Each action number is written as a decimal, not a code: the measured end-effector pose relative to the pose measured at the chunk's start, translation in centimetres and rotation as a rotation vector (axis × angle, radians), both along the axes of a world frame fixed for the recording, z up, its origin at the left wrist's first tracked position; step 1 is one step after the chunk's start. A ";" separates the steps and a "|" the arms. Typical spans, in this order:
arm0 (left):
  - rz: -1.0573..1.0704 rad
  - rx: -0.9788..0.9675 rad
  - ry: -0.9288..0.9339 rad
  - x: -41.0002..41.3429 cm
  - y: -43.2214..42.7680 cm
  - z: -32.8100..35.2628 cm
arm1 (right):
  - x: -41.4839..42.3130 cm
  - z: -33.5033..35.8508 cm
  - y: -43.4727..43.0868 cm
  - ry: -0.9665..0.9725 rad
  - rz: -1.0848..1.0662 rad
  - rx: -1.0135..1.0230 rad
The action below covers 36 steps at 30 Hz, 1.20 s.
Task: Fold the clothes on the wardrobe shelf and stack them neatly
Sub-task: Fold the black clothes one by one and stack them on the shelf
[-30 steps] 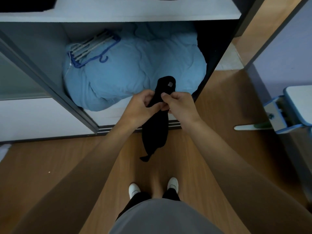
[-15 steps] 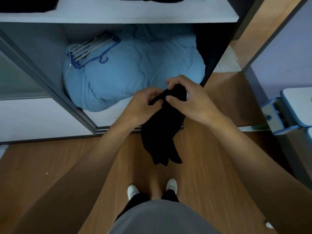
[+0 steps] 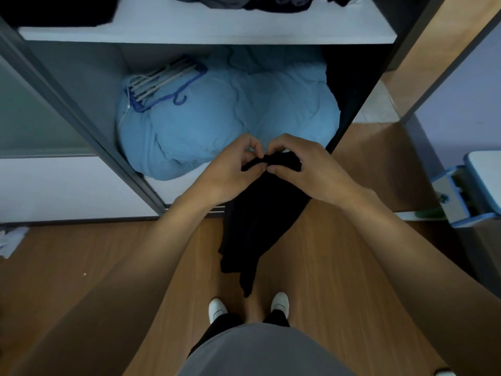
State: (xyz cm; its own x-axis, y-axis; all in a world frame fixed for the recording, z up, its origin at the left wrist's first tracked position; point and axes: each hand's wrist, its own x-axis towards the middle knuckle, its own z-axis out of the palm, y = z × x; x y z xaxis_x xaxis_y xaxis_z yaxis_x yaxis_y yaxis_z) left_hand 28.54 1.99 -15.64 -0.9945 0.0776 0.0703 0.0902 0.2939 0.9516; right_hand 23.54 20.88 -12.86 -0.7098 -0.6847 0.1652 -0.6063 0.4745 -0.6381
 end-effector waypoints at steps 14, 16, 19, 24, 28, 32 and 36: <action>-0.061 -0.086 -0.006 0.6 -1.1 -0.1 | 0.9 -0.1 -1.0 0.143 0.072 0.029; -0.058 -0.181 0.049 0.4 -1.2 -0.2 | 0.9 -0.1 -1.1 0.101 0.047 -0.035; -0.019 -0.250 0.151 0.2 -1.3 -0.8 | 0.7 0.0 -1.3 0.042 -0.005 -0.105; 0.150 -0.222 0.238 0.8 -0.9 -3.0 | 0.3 0.4 -1.6 -0.038 -0.021 -0.031; 0.113 -0.271 0.114 0.9 -0.9 -4.7 | 0.6 0.6 -2.4 -0.058 -0.021 0.049; 0.074 -0.345 -0.096 1.1 -1.5 -6.3 | 0.7 1.3 -2.9 -0.054 0.020 0.090; 0.216 -0.461 -0.132 1.1 -2.7 -6.7 | 0.2 1.1 -2.4 -0.040 0.112 0.315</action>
